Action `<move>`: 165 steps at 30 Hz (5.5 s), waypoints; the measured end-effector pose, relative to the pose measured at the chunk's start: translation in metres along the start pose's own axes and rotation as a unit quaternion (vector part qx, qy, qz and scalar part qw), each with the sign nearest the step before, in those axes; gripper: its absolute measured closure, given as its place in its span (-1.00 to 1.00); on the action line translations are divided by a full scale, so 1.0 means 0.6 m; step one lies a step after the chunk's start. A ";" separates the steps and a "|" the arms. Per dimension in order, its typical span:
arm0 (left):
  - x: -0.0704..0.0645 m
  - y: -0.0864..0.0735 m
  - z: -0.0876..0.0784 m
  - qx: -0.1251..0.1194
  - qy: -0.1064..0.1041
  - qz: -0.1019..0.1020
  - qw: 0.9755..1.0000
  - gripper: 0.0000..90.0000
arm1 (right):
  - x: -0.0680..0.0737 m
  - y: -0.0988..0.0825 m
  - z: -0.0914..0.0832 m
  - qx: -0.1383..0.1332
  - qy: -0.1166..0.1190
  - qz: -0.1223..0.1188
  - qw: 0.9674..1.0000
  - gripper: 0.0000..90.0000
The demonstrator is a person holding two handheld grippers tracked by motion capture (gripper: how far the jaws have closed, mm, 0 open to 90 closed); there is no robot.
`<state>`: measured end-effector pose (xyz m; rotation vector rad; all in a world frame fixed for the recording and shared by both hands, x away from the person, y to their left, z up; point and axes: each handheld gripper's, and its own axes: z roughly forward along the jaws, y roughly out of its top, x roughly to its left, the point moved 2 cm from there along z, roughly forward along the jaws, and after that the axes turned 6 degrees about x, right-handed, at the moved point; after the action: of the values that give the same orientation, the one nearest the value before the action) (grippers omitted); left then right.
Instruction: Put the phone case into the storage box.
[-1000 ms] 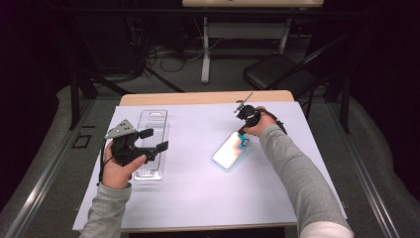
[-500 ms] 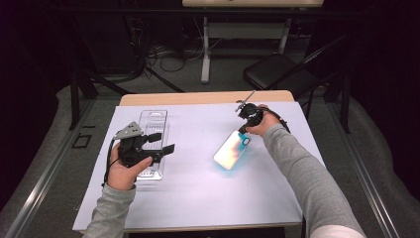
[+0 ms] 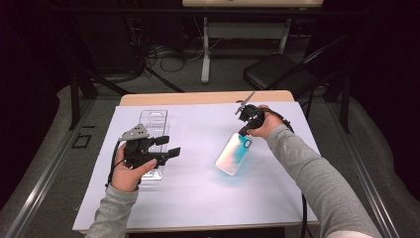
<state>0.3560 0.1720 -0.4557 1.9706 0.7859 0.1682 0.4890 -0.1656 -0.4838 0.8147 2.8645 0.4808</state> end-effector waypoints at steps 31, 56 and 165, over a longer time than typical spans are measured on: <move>-0.024 -0.018 0.051 0.038 -0.071 -0.074 0.994 -0.19 | 0.080 0.036 -0.063 -0.018 -0.016 -0.084 0.996 0.96; -0.052 -0.041 0.112 0.070 -0.147 -0.116 0.980 -0.09 | 0.136 0.057 -0.069 -0.038 -0.011 -0.137 0.990 0.96; -0.052 -0.053 0.114 0.098 -0.166 -0.191 0.962 0.76 | 0.251 0.058 -0.071 -0.102 -0.068 -0.248 0.961 0.95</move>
<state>0.3464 0.1133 -0.5114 1.9162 0.9656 -0.4742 0.3698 -0.0689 -0.4367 0.0807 2.6891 0.6052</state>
